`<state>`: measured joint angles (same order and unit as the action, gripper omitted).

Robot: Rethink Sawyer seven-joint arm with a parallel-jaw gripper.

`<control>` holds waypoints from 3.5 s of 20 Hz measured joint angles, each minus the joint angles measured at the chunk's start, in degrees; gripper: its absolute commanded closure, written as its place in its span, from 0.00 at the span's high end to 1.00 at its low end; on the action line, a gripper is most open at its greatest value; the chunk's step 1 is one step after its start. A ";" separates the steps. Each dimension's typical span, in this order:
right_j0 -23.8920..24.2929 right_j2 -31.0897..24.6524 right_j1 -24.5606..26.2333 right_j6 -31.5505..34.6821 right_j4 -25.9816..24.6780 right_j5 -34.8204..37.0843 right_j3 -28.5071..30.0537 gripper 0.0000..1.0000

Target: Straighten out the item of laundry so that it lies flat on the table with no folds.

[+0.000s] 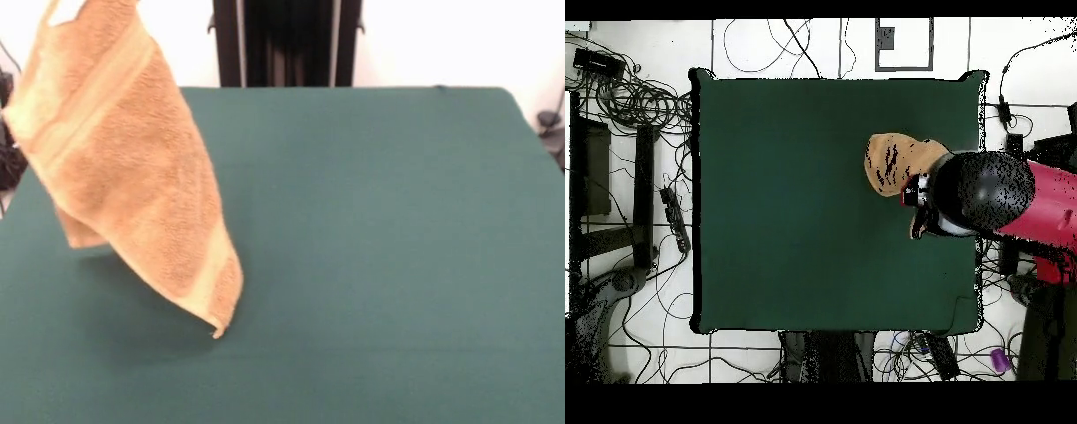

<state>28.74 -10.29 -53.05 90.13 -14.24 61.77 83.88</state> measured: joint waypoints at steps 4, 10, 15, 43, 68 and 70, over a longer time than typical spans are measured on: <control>-1.37 0.24 -0.01 0.00 0.01 -0.01 1.49 0.00; -3.95 1.82 -0.26 0.00 0.02 -0.88 3.80 0.00; -7.08 4.51 -0.66 0.18 0.19 -2.59 5.62 0.00; -19.89 12.35 -1.10 11.31 12.97 -14.52 16.63 0.00; -22.15 13.07 6.20 11.50 20.17 -27.01 17.03 0.00; -22.76 13.10 6.80 11.50 20.45 -27.15 17.14 0.00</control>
<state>5.98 2.81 -46.25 101.63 6.21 34.62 101.02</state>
